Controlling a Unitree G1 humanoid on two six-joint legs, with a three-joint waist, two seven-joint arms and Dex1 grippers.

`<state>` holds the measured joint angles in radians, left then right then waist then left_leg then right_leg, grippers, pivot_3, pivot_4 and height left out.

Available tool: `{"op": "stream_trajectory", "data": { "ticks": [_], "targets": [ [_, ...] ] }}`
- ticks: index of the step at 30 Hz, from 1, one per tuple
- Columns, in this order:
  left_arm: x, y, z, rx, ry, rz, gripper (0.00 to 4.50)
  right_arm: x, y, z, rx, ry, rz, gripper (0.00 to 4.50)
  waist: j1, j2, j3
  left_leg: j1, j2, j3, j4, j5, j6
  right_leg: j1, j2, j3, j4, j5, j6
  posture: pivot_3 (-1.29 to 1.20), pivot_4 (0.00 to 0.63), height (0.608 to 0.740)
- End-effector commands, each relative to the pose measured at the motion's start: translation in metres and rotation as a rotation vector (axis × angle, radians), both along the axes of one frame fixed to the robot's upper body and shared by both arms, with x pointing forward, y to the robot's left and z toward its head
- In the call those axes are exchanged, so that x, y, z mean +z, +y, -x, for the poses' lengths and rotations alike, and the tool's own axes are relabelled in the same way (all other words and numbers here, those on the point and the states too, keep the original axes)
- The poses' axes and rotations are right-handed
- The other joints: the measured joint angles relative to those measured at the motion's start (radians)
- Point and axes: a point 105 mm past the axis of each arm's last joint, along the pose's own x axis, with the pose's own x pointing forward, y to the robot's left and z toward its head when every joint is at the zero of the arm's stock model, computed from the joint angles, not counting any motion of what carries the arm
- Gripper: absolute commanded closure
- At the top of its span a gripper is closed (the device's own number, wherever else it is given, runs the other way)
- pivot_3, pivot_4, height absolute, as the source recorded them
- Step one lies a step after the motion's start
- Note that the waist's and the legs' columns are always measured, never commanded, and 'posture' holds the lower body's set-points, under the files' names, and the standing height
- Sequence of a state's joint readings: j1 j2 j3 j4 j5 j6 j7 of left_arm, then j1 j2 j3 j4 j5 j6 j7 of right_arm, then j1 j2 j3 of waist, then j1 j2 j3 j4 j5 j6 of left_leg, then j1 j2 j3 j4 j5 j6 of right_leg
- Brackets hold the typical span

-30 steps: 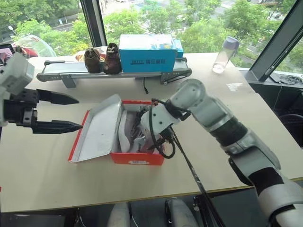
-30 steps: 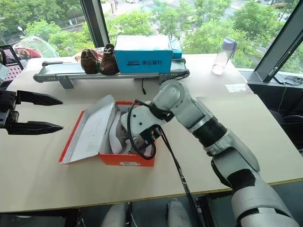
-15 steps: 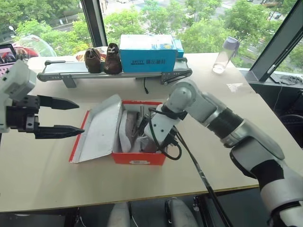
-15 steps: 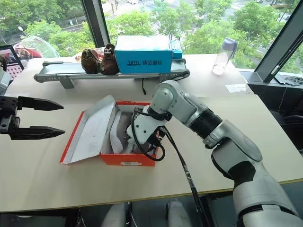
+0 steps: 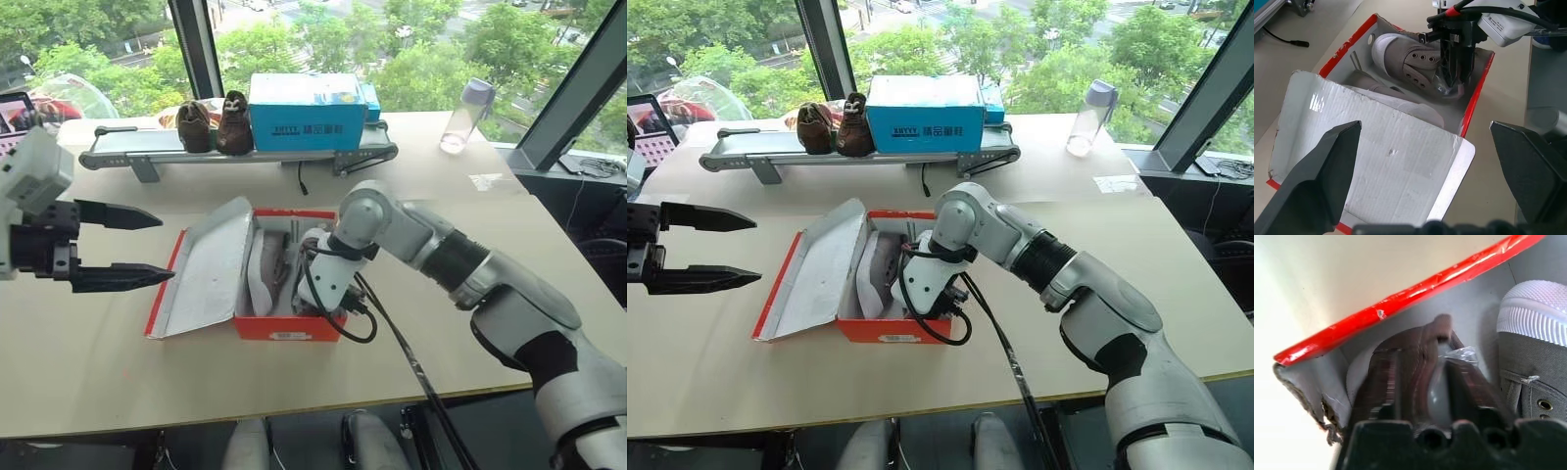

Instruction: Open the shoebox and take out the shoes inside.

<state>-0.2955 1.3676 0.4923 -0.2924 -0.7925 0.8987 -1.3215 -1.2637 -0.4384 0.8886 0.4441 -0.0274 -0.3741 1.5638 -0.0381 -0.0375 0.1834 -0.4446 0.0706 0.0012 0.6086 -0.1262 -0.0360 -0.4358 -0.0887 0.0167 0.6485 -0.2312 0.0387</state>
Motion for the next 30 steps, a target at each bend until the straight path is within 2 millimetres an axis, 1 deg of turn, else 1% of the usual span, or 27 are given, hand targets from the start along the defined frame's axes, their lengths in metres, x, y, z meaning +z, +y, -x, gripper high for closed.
{"op": "stream_trajectory", "data": {
  "ticks": [1,5,8,11,14,17,20,23,26,27,28,30],
  "targets": [
    [0.008,-0.001,0.000,-0.009,-0.044,-0.002,0.00,-0.005,-0.006,0.001,0.011,0.008,0.044,4.46,0.000,0.000,0.000,0.000,0.000,0.000,0.000,0.000,0.000,0.000,0.000,0.000,0.000,0.000,0.000,0.00,0.150,0.740],
    [0.007,-0.003,-0.004,-0.021,-0.047,-0.001,0.00,0.009,-0.002,0.002,0.002,0.008,-0.009,4.46,0.000,0.000,0.000,0.000,0.000,0.000,0.000,0.000,0.000,0.000,0.000,0.000,0.000,0.000,0.000,0.00,0.150,0.740],
    [0.007,-0.004,-0.006,-0.031,-0.049,-0.002,0.00,0.027,-0.002,0.006,-0.006,0.003,-0.046,4.46,0.003,0.000,0.000,-0.001,0.000,0.000,0.000,0.000,0.000,-0.001,0.000,0.000,0.000,0.000,0.000,0.00,0.150,0.740],
    [0.006,-0.005,-0.011,-0.041,-0.054,-0.001,0.00,0.051,-0.001,0.010,-0.019,-0.004,-0.091,4.46,0.004,0.000,0.000,-0.002,0.000,0.000,0.000,0.000,-0.001,-0.001,0.000,0.000,0.000,0.000,0.000,0.00,0.150,0.740],
    [0.005,-0.007,-0.015,-0.056,-0.060,0.002,0.00,0.071,-0.001,0.011,-0.034,-0.029,-0.120,4.46,0.003,0.001,0.001,-0.002,0.000,0.000,0.000,0.001,-0.001,-0.002,0.000,0.000,0.001,0.000,0.000,0.00,0.150,0.740],
    [0.004,-0.009,-0.019,-0.071,-0.066,0.006,0.00,0.088,-0.006,0.006,-0.066,-0.064,-0.144,4.46,0.003,0.001,0.001,-0.002,0.000,0.000,0.000,0.001,-0.001,-0.002,0.000,0.000,0.001,0.000,0.000,0.00,0.150,0.740],
    [0.003,-0.011,-0.022,-0.080,-0.069,0.008,0.00,0.100,-0.012,0.001,-0.109,-0.083,-0.166,4.46,0.005,0.001,0.001,-0.002,0.000,0.000,0.000,0.001,-0.001,-0.002,0.000,0.000,0.001,0.000,0.000,0.00,0.150,0.740],
    [0.001,-0.013,-0.026,-0.092,-0.071,0.013,0.00,0.130,-0.022,-0.013,-0.214,-0.103,-0.246,4.46,0.011,0.001,0.001,-0.002,0.000,0.000,0.000,0.001,-0.001,-0.002,0.000,0.000,0.001,0.000,0.000,0.00,0.150,0.740],
    [-0.002,-0.016,-0.031,-0.106,-0.074,0.015,0.00,0.160,-0.024,-0.019,-0.307,-0.012,-0.404,4.46,0.017,0.001,0.001,-0.002,0.000,0.000,0.000,0.001,-0.001,-0.003,0.000,0.000,0.001,0.000,0.000,0.00,0.150,0.740],
    [-0.002,-0.016,-0.032,-0.110,-0.074,0.015,0.00,0.166,-0.023,-0.020,-0.325,0.017,-0.444,4.46,0.019,0.001,0.001,-0.003,0.000,0.000,0.000,0.001,-0.001,-0.003,0.000,0.000,0.001,0.000,0.000,0.00,0.150,0.740],
    [-0.002,-0.017,-0.033,-0.115,-0.075,0.016,0.00,0.171,-0.023,-0.024,-0.356,0.037,-0.490,4.46,0.020,0.001,0.001,-0.003,0.000,0.000,0.000,0.001,-0.001,-0.003,0.000,0.000,0.001,0.001,-0.001,0.00,0.150,0.740],
    [-0.002,-0.018,-0.035,-0.122,-0.075,0.016,0.00,0.172,-0.026,-0.029,-0.388,0.055,-0.535,4.46,0.021,0.001,0.001,-0.003,0.000,0.000,-0.001,0.001,-0.001,-0.003,0.000,0.000,0.001,0.001,-0.002,0.00,0.150,0.740]
  ]
}}
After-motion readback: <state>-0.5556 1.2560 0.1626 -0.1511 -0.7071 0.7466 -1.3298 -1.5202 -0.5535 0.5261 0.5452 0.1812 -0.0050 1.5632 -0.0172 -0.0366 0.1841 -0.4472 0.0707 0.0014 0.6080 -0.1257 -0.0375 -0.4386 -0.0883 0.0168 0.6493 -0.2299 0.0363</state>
